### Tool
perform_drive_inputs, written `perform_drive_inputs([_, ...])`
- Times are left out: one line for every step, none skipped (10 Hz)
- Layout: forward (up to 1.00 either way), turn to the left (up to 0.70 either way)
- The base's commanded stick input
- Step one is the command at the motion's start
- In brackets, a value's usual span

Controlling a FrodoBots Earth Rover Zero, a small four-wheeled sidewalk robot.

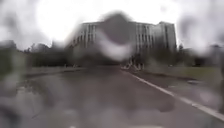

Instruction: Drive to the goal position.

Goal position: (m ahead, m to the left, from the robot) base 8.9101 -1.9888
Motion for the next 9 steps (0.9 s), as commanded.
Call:
perform_drive_inputs([1.00,0.00])
perform_drive_inputs([1.00,0.00])
perform_drive_inputs([1.00,0.00])
perform_drive_inputs([1.00,0.00])
perform_drive_inputs([1.00,0.00])
perform_drive_inputs([1.00,0.00])
perform_drive_inputs([1.00,0.00])
perform_drive_inputs([1.00,0.00])
perform_drive_inputs([1.00,0.00])
